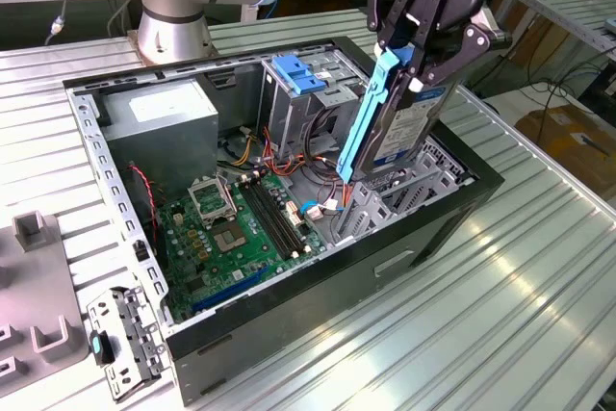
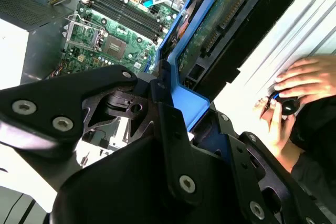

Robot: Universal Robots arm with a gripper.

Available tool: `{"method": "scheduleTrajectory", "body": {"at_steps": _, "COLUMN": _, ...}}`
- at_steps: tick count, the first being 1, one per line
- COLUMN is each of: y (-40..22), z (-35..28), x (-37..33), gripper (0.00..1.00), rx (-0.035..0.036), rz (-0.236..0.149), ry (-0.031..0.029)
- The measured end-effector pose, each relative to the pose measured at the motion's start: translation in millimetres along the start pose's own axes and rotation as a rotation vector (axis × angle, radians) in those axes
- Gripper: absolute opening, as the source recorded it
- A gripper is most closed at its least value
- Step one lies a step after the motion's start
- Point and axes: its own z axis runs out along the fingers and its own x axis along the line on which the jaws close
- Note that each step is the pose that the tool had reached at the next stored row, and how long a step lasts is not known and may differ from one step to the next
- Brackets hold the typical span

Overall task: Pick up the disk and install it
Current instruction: 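Insert the disk into the insertion slot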

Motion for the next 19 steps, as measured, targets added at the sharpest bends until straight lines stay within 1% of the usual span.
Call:
{"method": "scheduleTrajectory", "body": {"at_steps": 2, "y": -5.8, "z": 2.8, "x": 0.5, "gripper": 0.37, "rx": 0.0000, "rz": 0.000, "ry": 0.0011}}
{"method": "scheduleTrajectory", "body": {"at_steps": 5, "y": -16.2, "z": 7.1, "x": 0.0, "gripper": 0.37, "rx": 0.0002, "rz": -0.005, "ry": 0.0038}}
{"method": "scheduleTrajectory", "body": {"at_steps": 6, "y": -19.7, "z": 8.5, "x": -0.2, "gripper": 0.37, "rx": 0.0004, "rz": -0.008, "ry": 0.0065}}
{"method": "scheduleTrajectory", "body": {"at_steps": 8, "y": -30.1, "z": 12.5, "x": -0.7, "gripper": 0.37, "rx": 0.0009, "rz": -0.016, "ry": 0.0159}}
{"method": "scheduleTrajectory", "body": {"at_steps": 9, "y": -32.7, "z": 13.7, "x": -0.7, "gripper": 0.37, "rx": 0.0010, "rz": -0.021, "ry": 0.0185}}
{"method": "scheduleTrajectory", "body": {"at_steps": 10, "y": -35.0, "z": 14.8, "x": -0.9, "gripper": 0.37, "rx": 0.0013, "rz": -0.027, "ry": 0.0205}}
{"method": "scheduleTrajectory", "body": {"at_steps": 12, "y": -38.8, "z": 16.7, "x": -1.1, "gripper": 0.37, "rx": 0.0016, "rz": -0.038, "ry": 0.0227}}
{"method": "scheduleTrajectory", "body": {"at_steps": 15, "y": -44.4, "z": 17.8, "x": -3.0, "gripper": 0.37, "rx": 0.0019, "rz": -0.049, "ry": 0.0233}}
{"method": "scheduleTrajectory", "body": {"at_steps": 17, "y": -44.6, "z": 18.4, "x": -3.7, "gripper": 0.37, "rx": 0.0020, "rz": -0.050, "ry": 0.0232}}
{"method": "scheduleTrajectory", "body": {"at_steps": 19, "y": -44.7, "z": 20.9, "x": -3.8, "gripper": 0.37, "rx": 0.0019, "rz": -0.050, "ry": 0.0233}}
